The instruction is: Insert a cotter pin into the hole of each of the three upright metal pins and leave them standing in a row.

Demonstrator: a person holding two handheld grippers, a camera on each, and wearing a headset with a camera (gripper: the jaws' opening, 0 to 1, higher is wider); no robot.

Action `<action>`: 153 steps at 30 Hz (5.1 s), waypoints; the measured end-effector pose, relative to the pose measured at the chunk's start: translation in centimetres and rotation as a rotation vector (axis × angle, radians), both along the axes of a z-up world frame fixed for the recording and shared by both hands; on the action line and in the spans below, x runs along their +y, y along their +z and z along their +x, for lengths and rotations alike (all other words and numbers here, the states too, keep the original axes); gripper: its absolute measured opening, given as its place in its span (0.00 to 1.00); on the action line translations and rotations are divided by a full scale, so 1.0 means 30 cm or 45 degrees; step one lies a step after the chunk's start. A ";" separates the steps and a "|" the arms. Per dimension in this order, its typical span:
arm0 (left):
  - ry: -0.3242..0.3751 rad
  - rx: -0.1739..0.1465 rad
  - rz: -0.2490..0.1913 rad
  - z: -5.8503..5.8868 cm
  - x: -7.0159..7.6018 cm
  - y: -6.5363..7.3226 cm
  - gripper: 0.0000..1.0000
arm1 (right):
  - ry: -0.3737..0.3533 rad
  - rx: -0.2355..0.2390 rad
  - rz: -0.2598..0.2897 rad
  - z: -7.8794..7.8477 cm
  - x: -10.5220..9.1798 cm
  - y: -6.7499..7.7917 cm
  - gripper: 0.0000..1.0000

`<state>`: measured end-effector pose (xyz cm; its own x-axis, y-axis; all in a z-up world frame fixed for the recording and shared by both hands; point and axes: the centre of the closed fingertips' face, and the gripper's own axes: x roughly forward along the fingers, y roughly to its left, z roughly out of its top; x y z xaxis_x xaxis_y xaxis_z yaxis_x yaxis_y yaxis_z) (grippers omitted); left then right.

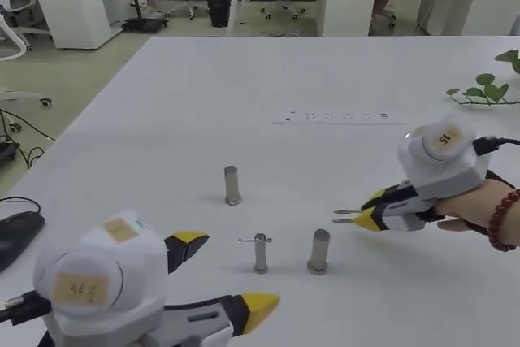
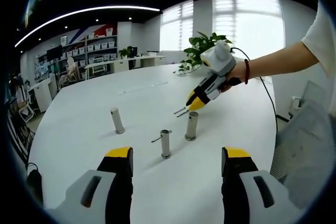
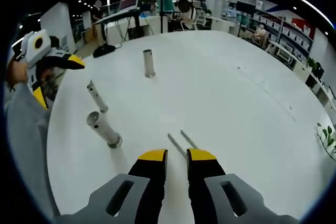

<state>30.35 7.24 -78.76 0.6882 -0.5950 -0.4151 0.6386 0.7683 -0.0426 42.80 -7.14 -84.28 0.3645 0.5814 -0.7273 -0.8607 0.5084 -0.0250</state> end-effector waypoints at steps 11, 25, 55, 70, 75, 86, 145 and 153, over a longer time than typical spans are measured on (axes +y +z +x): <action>0.006 0.007 -0.020 0.005 0.001 0.005 0.69 | 0.113 0.012 -0.112 0.019 -0.009 -0.028 0.17; 0.000 0.016 -0.065 0.005 -0.001 0.017 0.74 | 0.246 0.034 -0.233 0.023 -0.005 -0.055 0.14; -0.028 0.036 -0.067 -0.004 -0.012 0.018 0.76 | 0.406 0.112 -0.365 0.016 0.000 -0.072 0.05; -0.008 0.039 -0.093 -0.002 -0.002 0.032 0.74 | 0.388 0.053 -0.367 0.014 -0.003 -0.039 0.03; -0.007 0.032 -0.101 0.001 -0.003 0.046 0.72 | 0.386 0.004 -0.346 0.006 0.002 0.002 0.03; -0.037 0.003 -0.100 0.010 -0.018 0.097 0.63 | 0.416 -0.182 -0.275 -0.042 0.042 0.146 0.03; -0.026 0.375 -0.468 0.048 -0.166 0.149 0.15 | 0.711 -0.514 -0.192 -0.362 0.296 0.271 0.03; -0.006 0.421 -0.477 0.045 -0.165 0.128 0.07 | 0.723 -0.534 -0.193 -0.374 0.307 0.276 0.03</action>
<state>31.71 2.28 -74.93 0.5524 -0.7479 -0.3680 0.5479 0.6585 -0.5160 31.59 2.06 -76.01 0.3023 0.6676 -0.6804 -0.8938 -0.0496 -0.4458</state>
